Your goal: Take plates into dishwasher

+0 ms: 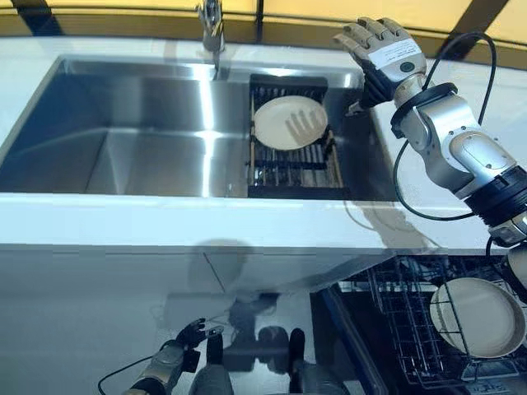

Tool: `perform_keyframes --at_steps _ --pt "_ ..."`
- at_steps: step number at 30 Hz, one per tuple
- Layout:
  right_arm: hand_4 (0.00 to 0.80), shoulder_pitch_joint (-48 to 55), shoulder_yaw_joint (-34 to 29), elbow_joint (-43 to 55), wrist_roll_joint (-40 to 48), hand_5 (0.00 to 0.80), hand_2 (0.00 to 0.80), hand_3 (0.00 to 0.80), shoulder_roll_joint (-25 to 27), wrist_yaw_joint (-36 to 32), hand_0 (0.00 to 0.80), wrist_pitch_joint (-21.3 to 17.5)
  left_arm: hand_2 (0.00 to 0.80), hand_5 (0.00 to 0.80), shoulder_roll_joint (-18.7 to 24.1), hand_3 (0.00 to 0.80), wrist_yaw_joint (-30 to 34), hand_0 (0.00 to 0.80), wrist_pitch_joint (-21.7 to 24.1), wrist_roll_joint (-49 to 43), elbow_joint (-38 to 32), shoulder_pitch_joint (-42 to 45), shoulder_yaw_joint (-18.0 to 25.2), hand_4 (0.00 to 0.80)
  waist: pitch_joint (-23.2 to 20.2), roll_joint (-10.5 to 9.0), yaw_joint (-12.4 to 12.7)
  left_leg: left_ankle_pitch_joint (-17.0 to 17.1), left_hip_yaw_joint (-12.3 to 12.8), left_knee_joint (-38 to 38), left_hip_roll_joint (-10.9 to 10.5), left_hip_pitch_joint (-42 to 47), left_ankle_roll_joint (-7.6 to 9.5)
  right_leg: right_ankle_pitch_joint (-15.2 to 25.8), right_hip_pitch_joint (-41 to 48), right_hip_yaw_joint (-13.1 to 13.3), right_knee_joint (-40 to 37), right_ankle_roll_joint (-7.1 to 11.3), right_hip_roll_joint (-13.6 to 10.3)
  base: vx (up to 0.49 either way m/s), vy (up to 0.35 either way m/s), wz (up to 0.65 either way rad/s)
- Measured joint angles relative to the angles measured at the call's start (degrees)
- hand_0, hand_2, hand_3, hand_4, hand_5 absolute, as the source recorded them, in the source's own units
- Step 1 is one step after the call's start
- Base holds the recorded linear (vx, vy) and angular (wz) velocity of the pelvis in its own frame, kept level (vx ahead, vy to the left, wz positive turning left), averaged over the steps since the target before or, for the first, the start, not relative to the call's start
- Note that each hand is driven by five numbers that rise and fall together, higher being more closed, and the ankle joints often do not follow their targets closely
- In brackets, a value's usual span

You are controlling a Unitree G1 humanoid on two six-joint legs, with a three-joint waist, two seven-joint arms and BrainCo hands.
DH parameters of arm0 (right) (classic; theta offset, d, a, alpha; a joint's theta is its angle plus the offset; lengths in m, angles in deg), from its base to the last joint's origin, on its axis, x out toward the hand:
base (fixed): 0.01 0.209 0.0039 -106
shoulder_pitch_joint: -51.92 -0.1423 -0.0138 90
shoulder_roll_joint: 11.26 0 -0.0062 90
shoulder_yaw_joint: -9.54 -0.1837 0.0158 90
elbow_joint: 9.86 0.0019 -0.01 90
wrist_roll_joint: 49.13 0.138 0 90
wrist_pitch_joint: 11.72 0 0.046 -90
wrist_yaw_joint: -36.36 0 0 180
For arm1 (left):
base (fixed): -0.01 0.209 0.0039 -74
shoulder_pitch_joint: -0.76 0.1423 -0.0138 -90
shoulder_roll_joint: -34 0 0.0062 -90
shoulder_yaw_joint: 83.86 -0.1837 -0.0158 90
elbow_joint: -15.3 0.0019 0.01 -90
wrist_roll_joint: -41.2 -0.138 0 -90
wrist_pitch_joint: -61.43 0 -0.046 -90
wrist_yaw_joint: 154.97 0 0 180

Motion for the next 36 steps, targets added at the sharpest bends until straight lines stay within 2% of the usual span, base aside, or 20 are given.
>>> perform_keyframes --at_steps 4,7,13,24,27,36 --pt "0.000 0.0 0.0 -0.4 0.0 0.000 0.000 0.000 -1.2 -1.0 0.000 0.5 0.000 0.000 0.2 0.000 -0.2 0.000 0.9 0.1 0.0 -0.2 0.1 0.000 2.0 0.25 0.2 0.2 -0.5 0.0 -0.1 -1.0 -0.04 0.0 -0.8 -0.2 0.0 -0.01 -0.1 -0.052 0.014 0.09" --pt "0.000 0.0 0.5 -0.6 -0.3 0.000 0.000 0.000 -2.2 -2.3 0.000 1.2 0.000 0.000 0.2 0.000 -0.2 0.000 1.3 0.5 -0.1 -1.5 0.2 0.000 4.1 0.71 1.5 0.2 -0.8 0.0 -0.2 -1.7 -0.04 0.0 -1.3 -0.7 0.0 -0.01 -0.2 -0.027 0.004 0.03" --pt "0.000 0.0 0.8 -0.5 -3.7 0.000 0.000 0.000 -4.6 -3.8 0.000 1.6 0.000 0.000 0.4 0.000 -0.2 0.000 2.2 0.4 -0.4 -3.3 0.4 0.000 5.0 0.67 1.7 0.2 -1.0 0.0 -0.3 -1.9 -0.04 0.0 -1.3 -1.0 0.0 0.02 -0.2 -0.005 0.000 0.02" --pt "0.000 0.0 0.8 -0.2 -6.2 0.000 0.000 0.000 -6.4 -6.0 0.000 3.0 0.000 0.000 0.4 0.000 -0.2 0.000 2.2 0.4 -0.4 -3.5 0.5 0.000 6.1 -0.96 1.7 0.3 -1.0 0.0 0.0 -1.9 -0.21 0.0 -1.3 -1.1 0.0 0.01 0.1 0.000 0.000 0.00" --pt "0.000 0.0 0.8 0.6 -6.8 0.000 0.000 0.000 -6.6 -7.0 0.000 3.0 0.000 0.000 0.4 0.000 -0.2 0.000 2.2 0.4 -0.4 -3.5 1.6 0.000 6.5 -1.25 1.8 0.3 -1.1 0.0 0.1 -2.0 -0.21 0.0 -1.3 -1.3 0.0 0.01 0.1 0.000 0.000 0.00" --pt "0.000 0.0 1.0 1.0 -9.7 0.000 0.000 0.000 -8.4 -11.6 0.000 3.0 0.000 0.000 1.0 0.000 -0.3 0.000 2.2 0.4 -0.4 -4.0 2.2 0.000 6.9 -1.95 3.0 0.4 -1.1 0.0 0.1 -2.4 -0.31 0.0 -1.6 -1.4 0.0 0.01 0.1 0.000 0.000 0.00"
